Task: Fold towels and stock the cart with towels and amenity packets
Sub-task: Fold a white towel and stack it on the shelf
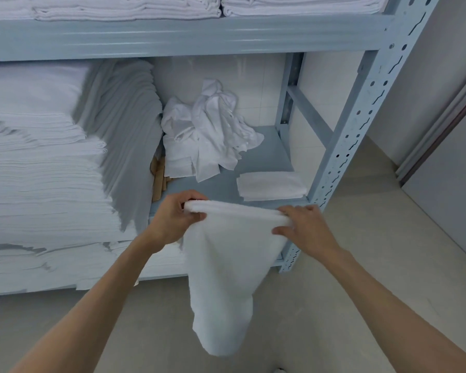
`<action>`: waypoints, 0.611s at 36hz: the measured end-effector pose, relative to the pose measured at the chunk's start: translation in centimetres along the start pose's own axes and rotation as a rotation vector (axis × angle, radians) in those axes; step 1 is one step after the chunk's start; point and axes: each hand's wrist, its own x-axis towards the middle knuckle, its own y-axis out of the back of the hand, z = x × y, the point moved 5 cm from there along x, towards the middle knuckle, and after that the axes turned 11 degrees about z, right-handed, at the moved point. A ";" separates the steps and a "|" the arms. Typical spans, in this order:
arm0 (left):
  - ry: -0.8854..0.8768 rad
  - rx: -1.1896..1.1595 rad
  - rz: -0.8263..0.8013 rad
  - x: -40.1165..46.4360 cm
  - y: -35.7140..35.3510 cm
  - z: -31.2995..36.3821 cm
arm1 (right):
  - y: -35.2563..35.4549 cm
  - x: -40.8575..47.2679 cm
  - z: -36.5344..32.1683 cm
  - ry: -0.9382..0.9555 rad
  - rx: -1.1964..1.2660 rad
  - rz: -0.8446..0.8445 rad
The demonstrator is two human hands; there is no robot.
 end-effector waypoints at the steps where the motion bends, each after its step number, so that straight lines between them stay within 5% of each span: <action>1: 0.011 0.003 0.026 0.0 0.2 -0.3 | 1.1 0.5 -0.1 0.013 -0.021 0.058; 7: 0.137 -0.171 0.162 0.5 0.5 -1.0 | 3.8 1.5 -1.5 -0.056 0.008 0.177; 14: 0.096 -0.373 0.126 0.6 0.2 0.8 | 5.0 2.4 -2.5 -0.011 -0.088 0.248; 18: 0.084 -0.480 0.152 0.9 1.2 1.6 | 5.5 3.2 -2.2 -0.118 0.271 0.060; 22: 0.131 -0.643 0.218 1.1 2.6 2.0 | 6.6 3.7 -2.6 -0.188 0.563 0.106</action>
